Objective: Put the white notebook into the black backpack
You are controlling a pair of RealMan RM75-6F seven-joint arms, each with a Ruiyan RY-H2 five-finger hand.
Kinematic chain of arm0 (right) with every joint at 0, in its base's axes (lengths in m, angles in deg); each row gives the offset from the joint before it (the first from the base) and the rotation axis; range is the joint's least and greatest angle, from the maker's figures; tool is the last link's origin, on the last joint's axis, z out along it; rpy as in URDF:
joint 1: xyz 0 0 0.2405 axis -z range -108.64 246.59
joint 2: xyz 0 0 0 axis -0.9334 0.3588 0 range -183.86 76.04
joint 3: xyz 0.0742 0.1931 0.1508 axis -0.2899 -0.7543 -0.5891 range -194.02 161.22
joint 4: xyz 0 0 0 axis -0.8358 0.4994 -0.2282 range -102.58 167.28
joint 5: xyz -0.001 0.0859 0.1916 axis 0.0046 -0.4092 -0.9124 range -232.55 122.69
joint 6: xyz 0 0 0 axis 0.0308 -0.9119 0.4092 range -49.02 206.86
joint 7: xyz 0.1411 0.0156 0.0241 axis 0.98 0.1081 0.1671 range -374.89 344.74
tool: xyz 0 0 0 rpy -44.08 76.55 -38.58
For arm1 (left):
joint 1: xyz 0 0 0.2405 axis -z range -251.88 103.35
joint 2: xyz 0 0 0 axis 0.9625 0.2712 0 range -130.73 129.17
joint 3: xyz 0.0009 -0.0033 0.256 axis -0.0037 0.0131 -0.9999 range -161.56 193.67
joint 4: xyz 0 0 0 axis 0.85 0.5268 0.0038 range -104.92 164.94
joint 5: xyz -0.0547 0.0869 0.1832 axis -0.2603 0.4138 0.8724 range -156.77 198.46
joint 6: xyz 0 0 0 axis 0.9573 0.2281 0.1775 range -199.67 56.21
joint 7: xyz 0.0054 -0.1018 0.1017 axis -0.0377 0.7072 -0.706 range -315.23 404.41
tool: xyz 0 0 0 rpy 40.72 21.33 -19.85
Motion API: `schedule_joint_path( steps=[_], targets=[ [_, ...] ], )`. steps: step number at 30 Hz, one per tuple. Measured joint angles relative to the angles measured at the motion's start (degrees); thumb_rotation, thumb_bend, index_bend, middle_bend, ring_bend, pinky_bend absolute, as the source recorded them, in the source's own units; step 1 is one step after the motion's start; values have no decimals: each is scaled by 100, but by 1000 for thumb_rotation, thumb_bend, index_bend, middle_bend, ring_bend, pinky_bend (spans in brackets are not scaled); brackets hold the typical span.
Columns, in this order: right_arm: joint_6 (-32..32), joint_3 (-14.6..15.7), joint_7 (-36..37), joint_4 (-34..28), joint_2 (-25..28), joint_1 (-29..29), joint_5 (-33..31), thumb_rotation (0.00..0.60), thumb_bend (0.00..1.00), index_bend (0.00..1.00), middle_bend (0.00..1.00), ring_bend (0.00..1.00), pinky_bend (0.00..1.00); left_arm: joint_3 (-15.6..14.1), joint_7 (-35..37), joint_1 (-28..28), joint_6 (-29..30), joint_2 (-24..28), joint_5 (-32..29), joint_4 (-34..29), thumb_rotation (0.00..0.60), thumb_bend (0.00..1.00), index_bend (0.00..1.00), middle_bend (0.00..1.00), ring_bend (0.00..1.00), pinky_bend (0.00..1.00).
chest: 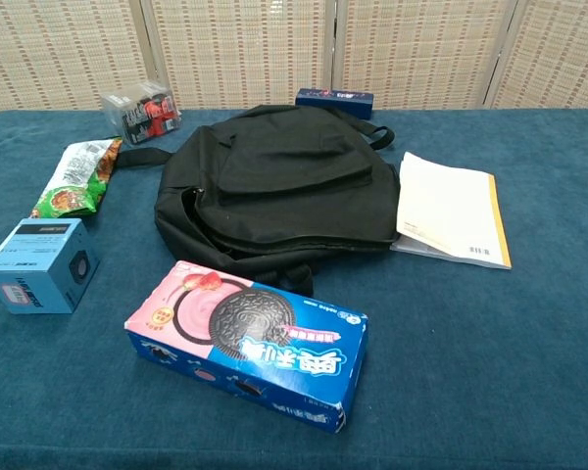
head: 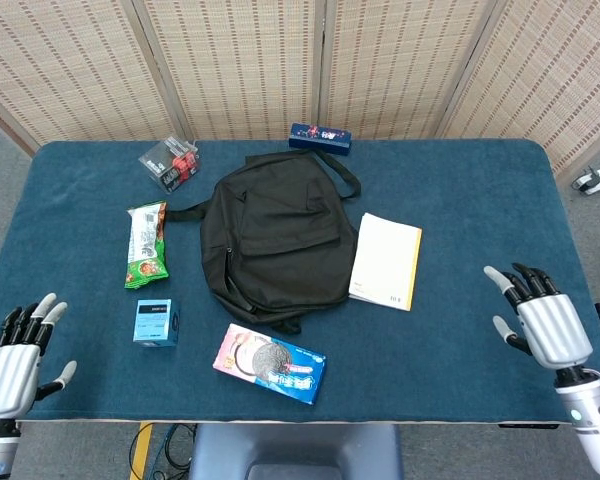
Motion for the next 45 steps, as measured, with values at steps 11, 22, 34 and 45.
schedule_joint_path(
  steps=[11,22,34,45],
  targets=[
    [1108,-120,681,1465,-1066,-1046,113,600,230,153,250,135,171,-28,-30,-120,136,66,-6,-64,600,276,138,50,61,0],
    [1511,85,1334,3084,-2101,-1690,399,600,221,147,155,52,78,-28,-85,-156,144,65,-41,-105,600,276,138,50,61,0],
    [1481,456,1971,4380,-2864,-1935,588,600,221,141,151,51,71,-9,-151,-155,128,86,-58,-157,600,276,138,50,61,0],
    [1497,624,2214,4810,-3091,-2016,556,600,221,141,151,51,69,-1,-187,-147,100,65,-72,-153,600,276,138,50,61,0]
  ],
)
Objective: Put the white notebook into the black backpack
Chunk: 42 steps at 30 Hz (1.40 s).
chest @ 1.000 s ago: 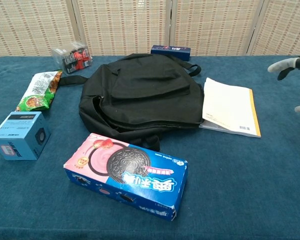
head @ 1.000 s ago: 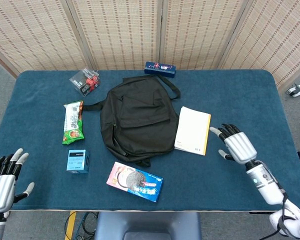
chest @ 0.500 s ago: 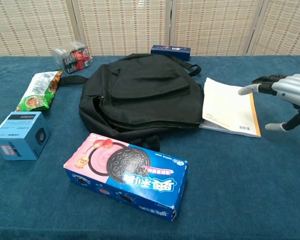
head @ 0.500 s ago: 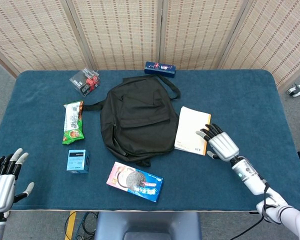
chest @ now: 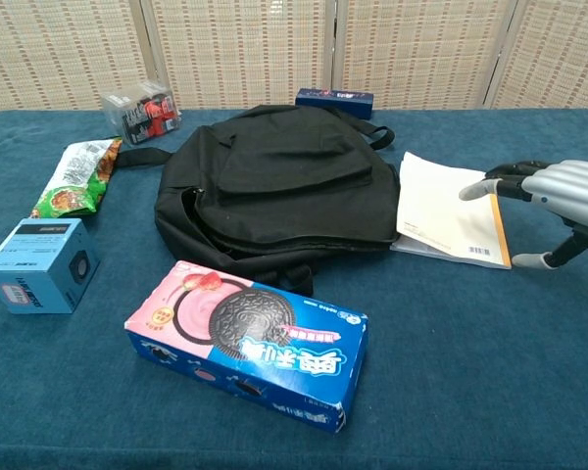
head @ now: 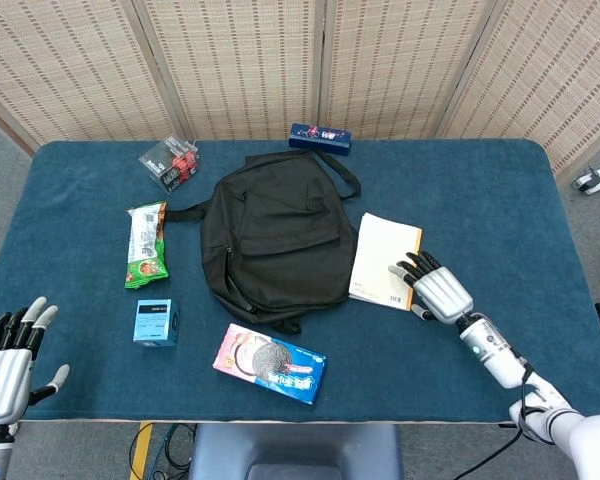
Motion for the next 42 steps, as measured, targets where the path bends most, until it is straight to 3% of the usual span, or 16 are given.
schedule_joint_path(
  steps=[38,42],
  targets=[
    [147,225,94,405,-333,-243,-84,600,223,141,151,51,69,-2,35,-1,-66,-48,-57,79,600,276,138,50,61,0],
    [149,200,115,457,-395,-274,-111,600,258,141,156,51,69,2,56,-4,-64,-45,-67,91,600,277,138,50,61,0]
  ],
)
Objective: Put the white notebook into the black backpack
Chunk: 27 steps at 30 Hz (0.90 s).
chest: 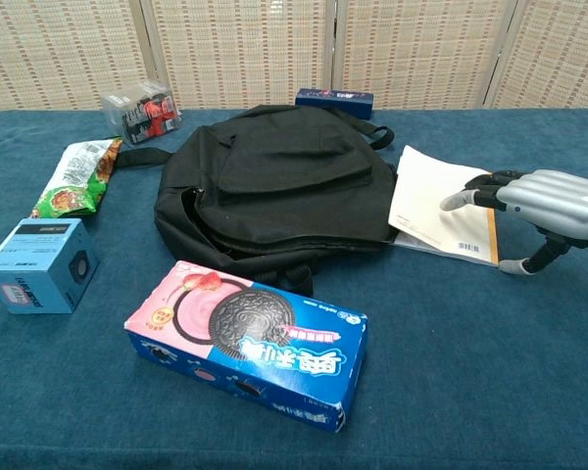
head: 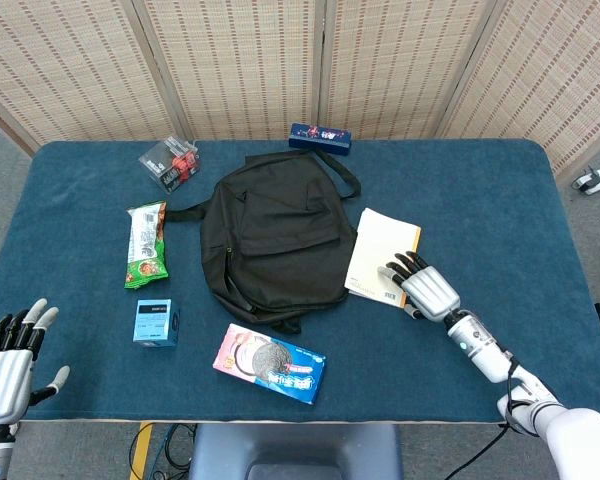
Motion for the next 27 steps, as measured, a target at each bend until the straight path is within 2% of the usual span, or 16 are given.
schedule_joint_path(
  steps=[12,27],
  targets=[
    [-9,-79,233,360,-306,-220,-23,600,449,141,217,51,69,-12,50,-29,24,17,1,16,600,276,138,50,61,0],
    [115,-307,413,708,-552,-531,-220,600,479,148,221,56,69,-17,137,-48,19,12,-11,36,600,276,138,50,61,0]
  ],
)
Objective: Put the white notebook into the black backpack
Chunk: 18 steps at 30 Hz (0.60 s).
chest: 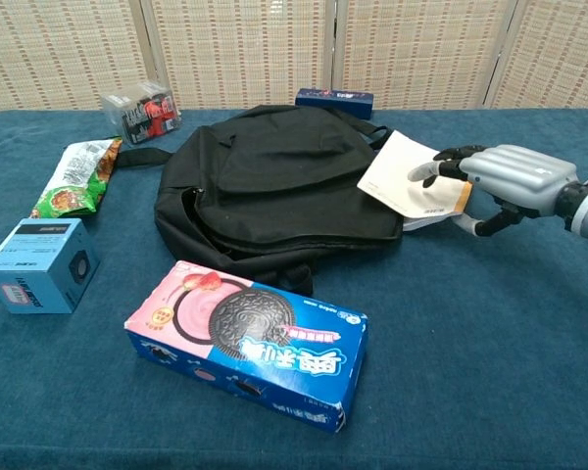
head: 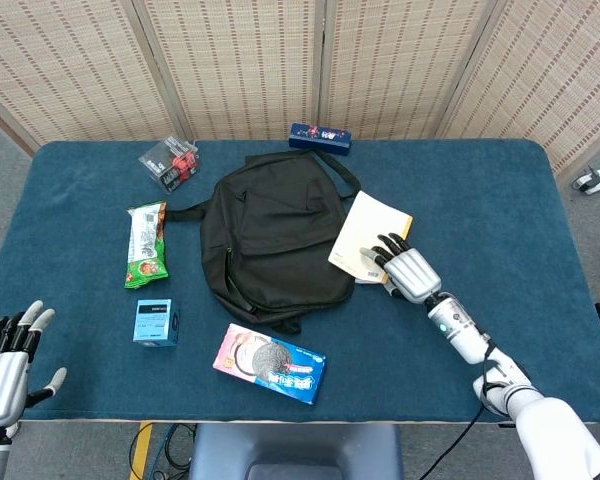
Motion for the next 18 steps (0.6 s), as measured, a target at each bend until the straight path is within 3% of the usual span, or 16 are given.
schedule_joint_path(
  steps=[8,18],
  targets=[
    [-118,-204,69,-29,-57,-122,-166,600,485,157,221,56,68,2,31,8,-33,16,-13,-20,600,276,138,50,61,0],
    [53,-385,-10,-198,-41,-298,-357,600,405,346,281,77,69,20,28,56,-93,39,-19,-66,600,276,138,50,61,0]
  ],
)
